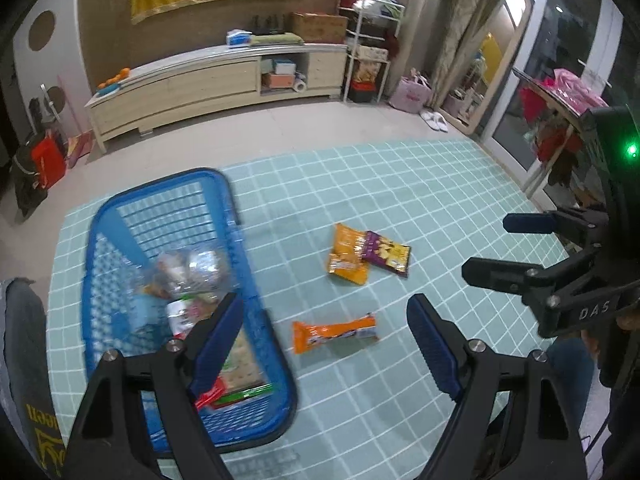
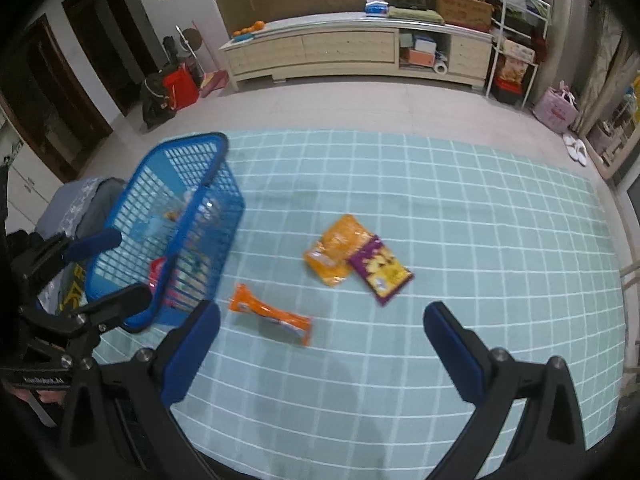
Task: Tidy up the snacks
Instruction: 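Move both grippers away from the basket toward the orange and purple chip bags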
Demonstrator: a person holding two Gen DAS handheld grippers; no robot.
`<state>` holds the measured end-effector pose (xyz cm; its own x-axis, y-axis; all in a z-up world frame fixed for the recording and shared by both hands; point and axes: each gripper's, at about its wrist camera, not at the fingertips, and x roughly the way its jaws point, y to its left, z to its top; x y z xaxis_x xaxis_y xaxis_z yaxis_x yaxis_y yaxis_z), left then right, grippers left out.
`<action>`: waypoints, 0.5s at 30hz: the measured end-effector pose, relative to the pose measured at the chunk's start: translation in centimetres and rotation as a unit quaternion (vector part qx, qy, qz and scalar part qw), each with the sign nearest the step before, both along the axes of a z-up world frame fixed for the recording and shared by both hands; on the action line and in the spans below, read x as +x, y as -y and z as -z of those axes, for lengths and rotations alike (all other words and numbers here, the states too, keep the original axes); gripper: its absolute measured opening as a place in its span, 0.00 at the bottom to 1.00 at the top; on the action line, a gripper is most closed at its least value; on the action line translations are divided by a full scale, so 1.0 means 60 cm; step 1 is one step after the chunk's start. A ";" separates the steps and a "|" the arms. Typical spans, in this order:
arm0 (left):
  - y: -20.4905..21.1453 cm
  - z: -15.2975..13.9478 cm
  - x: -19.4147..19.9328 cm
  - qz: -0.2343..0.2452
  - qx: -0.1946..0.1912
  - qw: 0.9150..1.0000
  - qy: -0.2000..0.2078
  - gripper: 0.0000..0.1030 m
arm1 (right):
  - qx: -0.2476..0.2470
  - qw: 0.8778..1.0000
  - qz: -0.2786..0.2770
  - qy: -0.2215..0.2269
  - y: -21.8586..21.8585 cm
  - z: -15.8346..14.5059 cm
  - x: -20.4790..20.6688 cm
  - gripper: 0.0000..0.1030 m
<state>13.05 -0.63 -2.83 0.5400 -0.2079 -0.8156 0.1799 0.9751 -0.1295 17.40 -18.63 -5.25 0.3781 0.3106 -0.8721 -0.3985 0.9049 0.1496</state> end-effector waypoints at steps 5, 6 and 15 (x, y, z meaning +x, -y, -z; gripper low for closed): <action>0.051 0.017 0.026 0.029 0.005 1.000 -0.002 0.79 | -0.022 1.000 -0.016 0.006 0.039 0.023 0.014 1.00; 0.057 0.021 0.028 0.034 0.005 0.999 -0.002 0.79 | -0.022 1.000 -0.019 0.003 0.046 0.028 0.018 1.00; 0.111 0.082 0.050 0.053 0.040 0.998 -0.018 0.79 | -0.019 0.998 -0.054 -0.005 0.091 0.096 0.045 1.00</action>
<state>16.05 -7.29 -7.73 0.4880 -0.1955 -0.8506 0.2782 0.9586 -0.0607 20.09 -24.07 -11.03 0.3350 0.3154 -0.8878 -0.4920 0.8622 0.1206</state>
